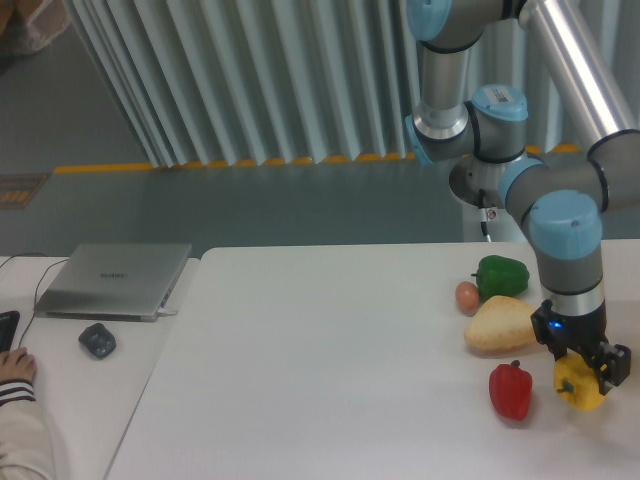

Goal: Place the yellow pepper on the table

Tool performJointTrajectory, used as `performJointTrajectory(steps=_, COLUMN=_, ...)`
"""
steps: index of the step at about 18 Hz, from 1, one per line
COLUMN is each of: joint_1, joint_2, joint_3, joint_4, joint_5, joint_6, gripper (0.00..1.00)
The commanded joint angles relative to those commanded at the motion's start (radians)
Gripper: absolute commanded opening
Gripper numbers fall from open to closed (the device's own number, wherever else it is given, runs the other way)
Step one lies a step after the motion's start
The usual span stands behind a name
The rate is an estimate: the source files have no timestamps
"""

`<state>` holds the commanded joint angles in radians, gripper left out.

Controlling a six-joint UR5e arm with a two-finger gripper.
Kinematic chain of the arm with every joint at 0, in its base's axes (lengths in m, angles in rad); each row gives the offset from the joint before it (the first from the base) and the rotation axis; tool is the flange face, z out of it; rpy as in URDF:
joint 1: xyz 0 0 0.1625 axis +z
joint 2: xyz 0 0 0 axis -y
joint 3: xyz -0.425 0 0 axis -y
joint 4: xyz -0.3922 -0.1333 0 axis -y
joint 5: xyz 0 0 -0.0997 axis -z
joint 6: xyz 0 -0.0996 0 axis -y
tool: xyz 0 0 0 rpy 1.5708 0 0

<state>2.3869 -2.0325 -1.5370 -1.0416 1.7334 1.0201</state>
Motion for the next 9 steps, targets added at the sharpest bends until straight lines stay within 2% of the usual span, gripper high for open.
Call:
performJointTrajectory(steps=6, joint_1=-0.02, joint_2=-0.015, joint_3=-0.014, joint_4=-0.003, joint_5=0.0, joint_6=-0.034, gripper=0.54)
performJointTrajectory(steps=7, joint_1=-0.02, joint_2=-0.014, joint_3=-0.014, joint_4=-0.003, joint_5=-0.003, joint_6=-0.044, gripper=0.62)
performJointTrajectory(steps=8, joint_1=-0.02, joint_2=-0.014, joint_3=-0.015, joint_4=-0.005, joint_5=0.0, joint_6=-0.046, gripper=0.85)
performJointTrajectory(steps=9, joint_1=-0.02, joint_2=-0.012, joint_3=-0.02, joint_4=-0.005, joint_5=0.0, joint_6=-0.048, gripper=1.0)
